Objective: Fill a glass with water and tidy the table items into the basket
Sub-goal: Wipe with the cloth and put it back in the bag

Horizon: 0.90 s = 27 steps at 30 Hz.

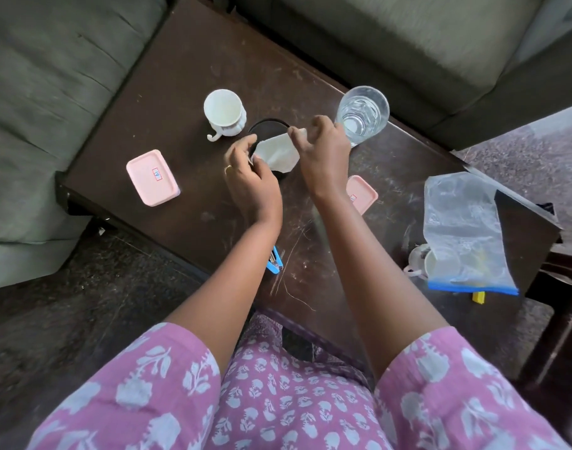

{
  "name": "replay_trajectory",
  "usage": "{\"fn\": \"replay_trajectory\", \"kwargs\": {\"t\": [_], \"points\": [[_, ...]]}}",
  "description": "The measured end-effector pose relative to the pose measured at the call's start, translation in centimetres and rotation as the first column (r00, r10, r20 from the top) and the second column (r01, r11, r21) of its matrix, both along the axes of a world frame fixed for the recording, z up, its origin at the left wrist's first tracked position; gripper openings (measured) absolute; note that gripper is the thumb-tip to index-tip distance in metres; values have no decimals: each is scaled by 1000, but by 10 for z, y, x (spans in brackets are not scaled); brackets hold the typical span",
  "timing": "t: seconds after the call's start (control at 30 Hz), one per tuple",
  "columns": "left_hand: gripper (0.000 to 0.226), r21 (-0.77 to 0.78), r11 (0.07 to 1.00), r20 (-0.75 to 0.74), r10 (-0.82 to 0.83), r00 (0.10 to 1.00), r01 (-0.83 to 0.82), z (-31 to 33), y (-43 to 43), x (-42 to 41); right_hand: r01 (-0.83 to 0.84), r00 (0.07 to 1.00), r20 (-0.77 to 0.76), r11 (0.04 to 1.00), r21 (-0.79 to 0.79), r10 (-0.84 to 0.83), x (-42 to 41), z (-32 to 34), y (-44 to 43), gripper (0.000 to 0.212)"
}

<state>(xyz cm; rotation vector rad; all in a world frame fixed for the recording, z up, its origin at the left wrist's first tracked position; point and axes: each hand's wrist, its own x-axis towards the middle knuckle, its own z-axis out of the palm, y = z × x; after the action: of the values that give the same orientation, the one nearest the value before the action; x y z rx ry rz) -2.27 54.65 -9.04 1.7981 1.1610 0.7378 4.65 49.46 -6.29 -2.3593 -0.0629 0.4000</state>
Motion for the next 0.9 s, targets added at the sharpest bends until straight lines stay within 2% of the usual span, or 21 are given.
{"fn": "replay_trajectory", "kwargs": {"t": [0.1, 0.2, 0.27, 0.33, 0.43, 0.53, 0.6, 0.73, 0.9], "points": [[28, 224, 971, 71, -107, 992, 89, 4, -28, -1, 160, 978, 112, 978, 132, -175, -5, 3, -25, 28], [26, 259, 944, 91, -236, 968, 205, 5, -63, 4, 296, 937, 141, 940, 170, -321, -2, 3, -65, 23], [26, 151, 937, 73, -328, 942, 315, 8, -90, 11, 364, 915, 136, 923, 126, -379, 3, -3, -98, 21], [28, 0, 892, 13, -452, 892, 452, 15, -117, 19, 426, 888, 146, 900, 90, -436, 8, -9, -132, 20], [32, -243, 739, -108, -664, 740, 628, 22, -156, 30, 528, 837, 147, 848, 37, -527, 16, -16, -185, 21], [40, -505, 622, -352, -782, 515, 599, 20, -185, 42, 602, 796, 119, 797, -43, -594, 27, -21, -241, 22], [47, -613, 558, -384, -829, 406, 559, 17, -198, 47, 608, 794, 86, 781, -139, -602, 34, -26, -276, 25], [63, -686, 529, -394, -847, 357, 499, 9, -212, 53, 560, 808, -47, 789, -251, -588, 41, -39, -334, 27], [77, -686, 527, -374, -846, 379, 501, 5, -220, 62, 426, 852, -212, 869, -253, -479, 42, -52, -368, 31]]}}
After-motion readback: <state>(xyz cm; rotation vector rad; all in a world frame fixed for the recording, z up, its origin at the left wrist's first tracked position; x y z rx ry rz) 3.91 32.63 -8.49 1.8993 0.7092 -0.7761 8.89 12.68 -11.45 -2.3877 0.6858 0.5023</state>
